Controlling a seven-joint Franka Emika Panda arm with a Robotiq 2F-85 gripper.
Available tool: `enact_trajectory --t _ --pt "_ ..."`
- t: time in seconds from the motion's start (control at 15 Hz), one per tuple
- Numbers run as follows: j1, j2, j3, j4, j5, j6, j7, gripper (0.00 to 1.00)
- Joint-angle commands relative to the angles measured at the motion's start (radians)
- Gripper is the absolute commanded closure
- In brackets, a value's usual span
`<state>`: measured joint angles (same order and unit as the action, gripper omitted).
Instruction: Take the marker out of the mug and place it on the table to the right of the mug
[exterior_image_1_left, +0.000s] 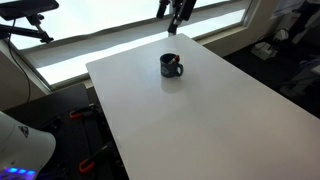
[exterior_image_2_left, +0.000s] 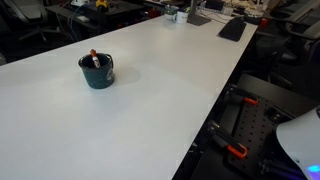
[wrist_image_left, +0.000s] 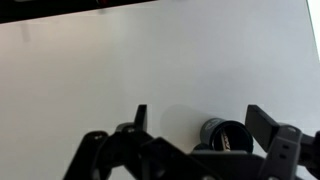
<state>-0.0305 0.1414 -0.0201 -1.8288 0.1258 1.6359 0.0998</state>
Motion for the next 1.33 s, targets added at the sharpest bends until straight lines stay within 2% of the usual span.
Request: enact_trajectory --t 0.0,0.33,0.67,1.2,1.27 --pt "0.008 0.003 0.001 -0.002 0.0 0.014 0.014 0.0" --pt "0.042 0.115 0.035 0.025 0.035 0.15 0.027 0.0" --pt "0.063 0.252 0.059 0.079 0.072 0.237 0.02 0.0" --pt "0.057 0.423 0.064 0.271 0.079 0.217 0.013 0.0" --pt "0.06 0.387 0.059 0.2 0.063 0.245 0.004 0.0"
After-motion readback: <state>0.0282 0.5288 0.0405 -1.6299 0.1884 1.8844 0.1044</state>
